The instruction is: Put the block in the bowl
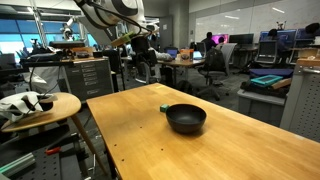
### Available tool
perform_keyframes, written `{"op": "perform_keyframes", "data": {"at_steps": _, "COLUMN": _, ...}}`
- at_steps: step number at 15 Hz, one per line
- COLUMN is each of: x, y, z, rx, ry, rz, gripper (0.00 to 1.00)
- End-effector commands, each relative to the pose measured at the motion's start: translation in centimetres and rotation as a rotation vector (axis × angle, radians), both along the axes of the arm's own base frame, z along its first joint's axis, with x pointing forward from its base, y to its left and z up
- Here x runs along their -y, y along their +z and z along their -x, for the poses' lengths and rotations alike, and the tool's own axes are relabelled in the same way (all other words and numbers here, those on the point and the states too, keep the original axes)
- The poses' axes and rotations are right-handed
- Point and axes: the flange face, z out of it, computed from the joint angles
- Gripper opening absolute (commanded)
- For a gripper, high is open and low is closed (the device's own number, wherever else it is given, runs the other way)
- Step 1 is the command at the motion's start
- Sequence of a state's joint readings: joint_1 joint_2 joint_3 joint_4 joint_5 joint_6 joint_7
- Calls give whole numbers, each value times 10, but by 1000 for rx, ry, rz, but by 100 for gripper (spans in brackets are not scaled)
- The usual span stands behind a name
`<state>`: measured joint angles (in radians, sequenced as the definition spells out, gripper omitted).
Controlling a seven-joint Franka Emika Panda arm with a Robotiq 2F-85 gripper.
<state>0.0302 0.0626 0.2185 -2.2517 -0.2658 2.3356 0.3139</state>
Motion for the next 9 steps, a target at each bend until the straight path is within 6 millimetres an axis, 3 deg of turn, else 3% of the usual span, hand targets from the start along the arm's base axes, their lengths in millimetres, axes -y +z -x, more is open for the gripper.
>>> {"op": "perform_keyframes", "data": {"at_steps": 1, "x": -15, "y": -18, "z": -36, "rx": 24, "ry": 41, "rz": -16, "gripper": 100}}
{"op": "perform_keyframes", "data": {"at_steps": 9, "x": -17, "y": -79, "z": -73, "rx": 38, "ry": 141, "rz": -17, "gripper": 100}}
